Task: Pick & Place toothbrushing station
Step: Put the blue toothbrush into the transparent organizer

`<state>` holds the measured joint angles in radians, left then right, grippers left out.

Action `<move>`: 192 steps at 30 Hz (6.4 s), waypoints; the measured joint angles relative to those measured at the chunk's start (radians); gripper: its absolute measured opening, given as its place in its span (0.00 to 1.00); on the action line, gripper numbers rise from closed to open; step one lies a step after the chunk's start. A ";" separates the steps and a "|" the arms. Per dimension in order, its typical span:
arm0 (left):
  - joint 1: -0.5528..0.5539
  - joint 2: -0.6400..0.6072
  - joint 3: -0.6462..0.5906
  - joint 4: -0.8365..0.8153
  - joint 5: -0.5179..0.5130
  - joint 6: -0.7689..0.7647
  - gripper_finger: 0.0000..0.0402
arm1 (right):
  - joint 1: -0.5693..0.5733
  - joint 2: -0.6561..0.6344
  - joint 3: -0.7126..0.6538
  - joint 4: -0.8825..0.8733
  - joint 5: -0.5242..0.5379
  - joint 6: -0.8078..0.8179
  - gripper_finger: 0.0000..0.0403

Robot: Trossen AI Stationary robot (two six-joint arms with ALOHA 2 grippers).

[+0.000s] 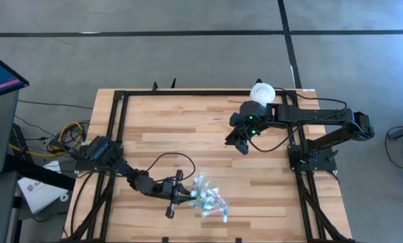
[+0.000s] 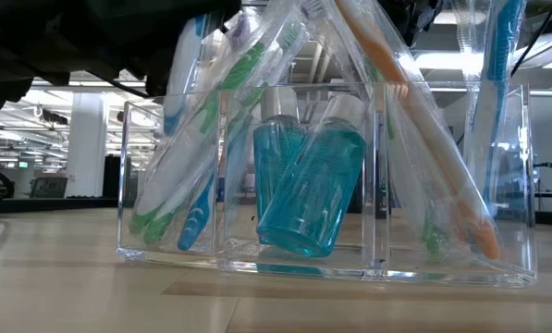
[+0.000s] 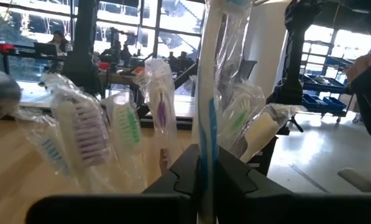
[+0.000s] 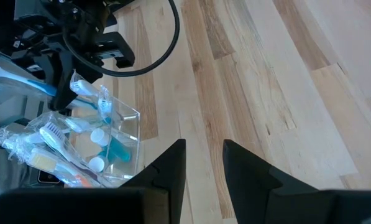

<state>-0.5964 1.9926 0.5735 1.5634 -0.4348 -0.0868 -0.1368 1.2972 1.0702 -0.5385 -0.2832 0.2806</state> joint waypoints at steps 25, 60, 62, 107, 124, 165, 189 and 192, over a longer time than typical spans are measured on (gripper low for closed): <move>-0.014 0.104 0.021 0.005 -0.070 -0.048 0.09 | 0.012 0.000 0.000 0.005 0.001 -0.003 0.24; -0.006 -0.013 0.020 -0.139 0.007 0.020 0.08 | 0.013 0.000 0.000 0.011 0.001 -0.019 0.24; -0.009 -0.013 0.019 -0.150 0.007 0.018 0.08 | 0.018 0.000 0.000 0.011 0.001 -0.019 0.24; -0.007 -0.073 0.019 -0.156 -0.020 0.081 0.26 | 0.045 0.000 0.000 0.019 0.002 -0.029 0.24; -0.012 -0.100 0.020 -0.205 -0.027 0.090 0.03 | 0.044 0.000 0.000 0.023 0.002 -0.029 0.24; -0.054 -0.097 0.021 -0.337 -0.187 -0.025 0.06 | 0.045 0.000 0.000 0.023 0.002 -0.027 0.24; -0.055 -0.111 0.017 -0.350 -0.194 0.004 0.25 | 0.045 0.000 0.000 0.026 0.022 -0.051 0.24; -0.055 -0.131 0.018 -0.348 -0.194 0.033 0.26 | 0.045 0.000 0.000 0.026 0.027 -0.052 0.24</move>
<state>-0.6513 1.8618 0.5911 1.2150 -0.6285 -0.0540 -0.0917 1.2968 1.0702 -0.5125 -0.2567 0.2283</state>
